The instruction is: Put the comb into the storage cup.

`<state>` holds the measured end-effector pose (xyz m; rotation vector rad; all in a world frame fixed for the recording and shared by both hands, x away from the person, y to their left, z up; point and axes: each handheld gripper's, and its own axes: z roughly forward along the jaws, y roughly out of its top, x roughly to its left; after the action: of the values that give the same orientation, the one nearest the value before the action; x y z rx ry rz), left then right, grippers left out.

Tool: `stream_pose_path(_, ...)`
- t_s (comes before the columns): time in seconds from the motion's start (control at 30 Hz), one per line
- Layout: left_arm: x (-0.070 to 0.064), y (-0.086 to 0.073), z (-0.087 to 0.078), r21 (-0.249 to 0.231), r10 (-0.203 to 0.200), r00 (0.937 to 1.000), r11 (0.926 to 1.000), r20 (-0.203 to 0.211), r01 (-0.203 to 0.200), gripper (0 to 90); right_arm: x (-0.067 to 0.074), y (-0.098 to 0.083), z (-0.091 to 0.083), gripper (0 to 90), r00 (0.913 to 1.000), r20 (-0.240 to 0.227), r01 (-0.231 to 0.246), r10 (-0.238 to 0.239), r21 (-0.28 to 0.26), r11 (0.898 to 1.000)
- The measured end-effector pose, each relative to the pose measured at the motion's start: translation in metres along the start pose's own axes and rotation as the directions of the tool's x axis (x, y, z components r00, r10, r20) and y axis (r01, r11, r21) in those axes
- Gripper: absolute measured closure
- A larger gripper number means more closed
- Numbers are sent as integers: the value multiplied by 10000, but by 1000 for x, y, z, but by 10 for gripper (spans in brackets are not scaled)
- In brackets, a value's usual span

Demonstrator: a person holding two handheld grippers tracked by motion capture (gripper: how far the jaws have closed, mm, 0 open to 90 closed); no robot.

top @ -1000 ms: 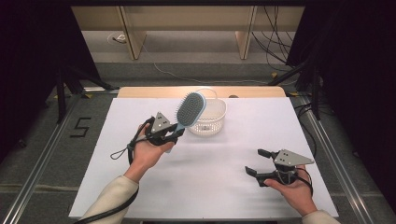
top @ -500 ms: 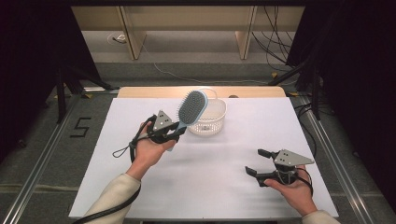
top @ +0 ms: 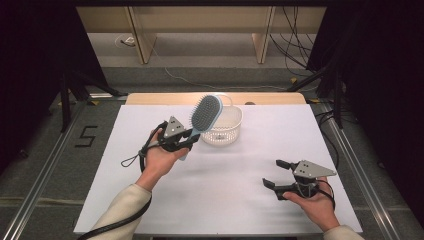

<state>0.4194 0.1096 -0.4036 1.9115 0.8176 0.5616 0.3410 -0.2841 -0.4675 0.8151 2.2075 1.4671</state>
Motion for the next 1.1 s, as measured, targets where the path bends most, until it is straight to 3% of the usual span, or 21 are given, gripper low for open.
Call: stream_pose_path(1.1,4,9,7,-165,-62,10000,9998,13,62,698,0,0,0,166,10000,0,-58,58,-16,10000)
